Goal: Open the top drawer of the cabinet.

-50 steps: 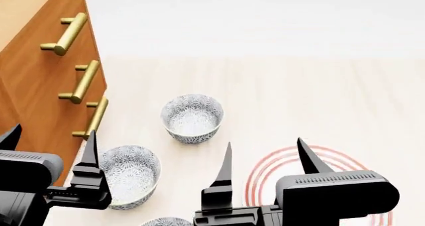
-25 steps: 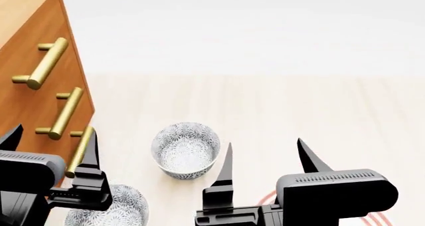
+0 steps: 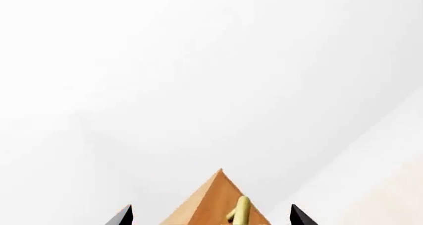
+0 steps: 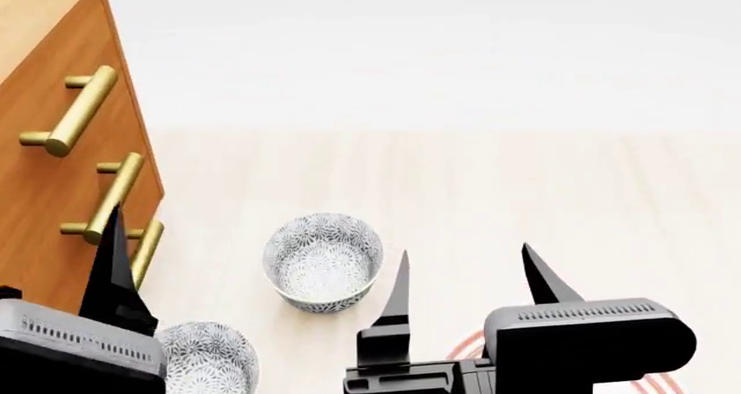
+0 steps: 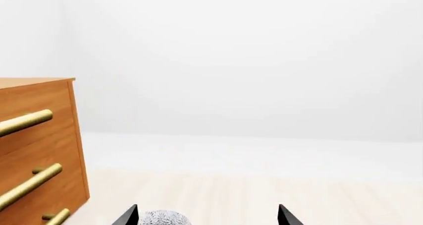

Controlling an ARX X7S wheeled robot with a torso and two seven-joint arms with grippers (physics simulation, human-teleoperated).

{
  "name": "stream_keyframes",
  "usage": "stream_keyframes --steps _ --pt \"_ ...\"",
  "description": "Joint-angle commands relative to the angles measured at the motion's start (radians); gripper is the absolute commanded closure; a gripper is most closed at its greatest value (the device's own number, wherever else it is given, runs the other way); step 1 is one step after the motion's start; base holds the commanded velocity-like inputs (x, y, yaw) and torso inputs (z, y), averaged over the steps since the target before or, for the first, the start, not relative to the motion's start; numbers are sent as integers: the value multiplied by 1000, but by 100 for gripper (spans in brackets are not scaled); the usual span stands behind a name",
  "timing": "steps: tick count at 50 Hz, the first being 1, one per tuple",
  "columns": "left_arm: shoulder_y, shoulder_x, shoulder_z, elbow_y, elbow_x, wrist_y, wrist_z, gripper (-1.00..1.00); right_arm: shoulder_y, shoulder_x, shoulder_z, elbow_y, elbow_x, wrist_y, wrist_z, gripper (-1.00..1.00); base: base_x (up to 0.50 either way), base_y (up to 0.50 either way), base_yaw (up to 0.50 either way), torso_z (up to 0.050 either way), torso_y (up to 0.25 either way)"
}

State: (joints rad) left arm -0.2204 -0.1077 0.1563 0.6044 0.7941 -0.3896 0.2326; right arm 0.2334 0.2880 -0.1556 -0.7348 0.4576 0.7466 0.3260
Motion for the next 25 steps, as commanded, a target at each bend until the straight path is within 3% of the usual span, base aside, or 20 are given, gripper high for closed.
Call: stream_keyframes --steps 1,25 --pt "38 20 -3 -26 496 241 189 -100 -8 6 -4 -4 1 -6 6 -100 0 0 0 0 0" --pt "-2 -10 26 -53 505 210 204 -100 36 6 22 -46 55 81 52 -100 0 0 0 0 0"
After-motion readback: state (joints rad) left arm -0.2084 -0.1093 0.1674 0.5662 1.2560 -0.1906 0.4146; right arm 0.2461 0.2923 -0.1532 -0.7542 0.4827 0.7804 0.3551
